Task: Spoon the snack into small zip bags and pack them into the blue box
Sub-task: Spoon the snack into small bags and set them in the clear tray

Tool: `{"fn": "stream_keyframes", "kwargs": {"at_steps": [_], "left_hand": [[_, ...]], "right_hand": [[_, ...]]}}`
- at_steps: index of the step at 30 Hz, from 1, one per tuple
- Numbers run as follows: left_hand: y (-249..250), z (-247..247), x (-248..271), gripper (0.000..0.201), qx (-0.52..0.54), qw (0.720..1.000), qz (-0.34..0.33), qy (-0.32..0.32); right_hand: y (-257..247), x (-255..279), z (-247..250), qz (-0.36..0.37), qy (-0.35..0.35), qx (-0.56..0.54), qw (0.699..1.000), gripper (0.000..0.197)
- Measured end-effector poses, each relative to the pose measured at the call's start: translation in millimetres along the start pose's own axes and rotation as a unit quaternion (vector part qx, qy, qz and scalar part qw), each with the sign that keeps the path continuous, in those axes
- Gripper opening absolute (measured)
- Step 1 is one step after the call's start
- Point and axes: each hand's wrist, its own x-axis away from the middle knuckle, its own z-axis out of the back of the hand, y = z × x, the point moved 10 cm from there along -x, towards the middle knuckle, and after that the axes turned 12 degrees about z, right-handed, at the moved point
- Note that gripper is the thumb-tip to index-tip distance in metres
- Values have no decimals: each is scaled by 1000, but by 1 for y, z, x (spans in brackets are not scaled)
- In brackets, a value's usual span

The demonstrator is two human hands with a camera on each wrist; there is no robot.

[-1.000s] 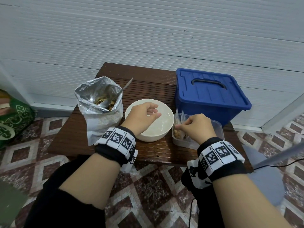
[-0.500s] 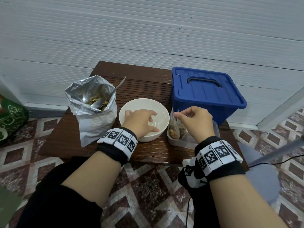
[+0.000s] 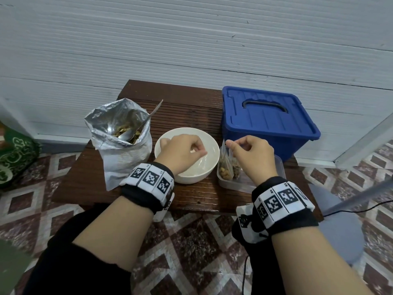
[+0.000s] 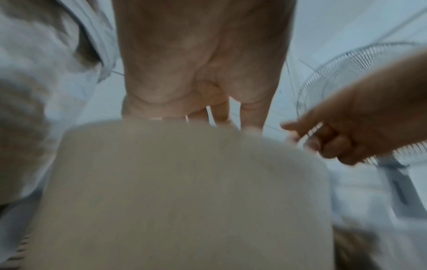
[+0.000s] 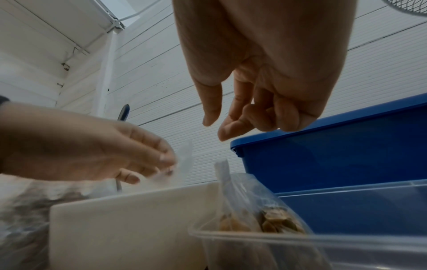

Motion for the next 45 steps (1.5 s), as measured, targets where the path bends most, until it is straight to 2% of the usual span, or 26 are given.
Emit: {"fn": "stream_keyframes", "kwargs": {"at_steps": [3,6,11,15,17,20,21,23,26,31,33,35,37,38,41,45], "left_hand": [[11,25,6,11,164,985,-41,-20],[15,42,11,10,276,959,-59,-24],[19,40,16,4,370,924,-59,-75],[13,34,14,1,417,904,-27,-91],[11,32,13,10,431,897,-6,-98],[7,33,13,39,445,891,25,-91],[5,36,13,39,437,896,30,-72],[-2,41,12,23,411,910,43,-23],[-10,43,11,10,407,911,64,21],[-14,40,10,2,393,916,76,17],[-15,35,9,17,363,928,85,1],[-11,34,9,54,301,952,62,-1],[7,36,13,91,184,982,-29,6],[18,34,17,102,110,991,-80,4],[34,17,27,106,-50,985,-166,-21],[34,6,28,89,-46,980,-190,-35]], "right_hand": [[-10,0,-5,25,-9,-25,999,20],[-20,2,-13,37,-33,-64,997,22],[-26,6,-30,-4,-74,-246,967,28],[-32,7,-32,-2,-101,-279,955,15],[-31,6,-30,3,-92,-277,957,12],[-29,5,-29,8,-98,-252,963,13],[-29,5,-30,10,-106,-245,964,12],[-29,7,-34,6,-126,-234,964,12],[-27,9,-37,-4,-147,-221,964,12],[-17,3,-24,-14,-77,-220,972,9],[-13,1,-17,-14,-45,-222,974,12],[-12,0,-15,-13,-37,-222,974,17],[-14,0,-15,-7,-45,-222,974,25],[-15,1,-16,-4,-52,-223,974,29],[-18,3,-21,-3,-76,-220,972,42],[-23,5,-22,-7,-86,-229,970,48]]}}
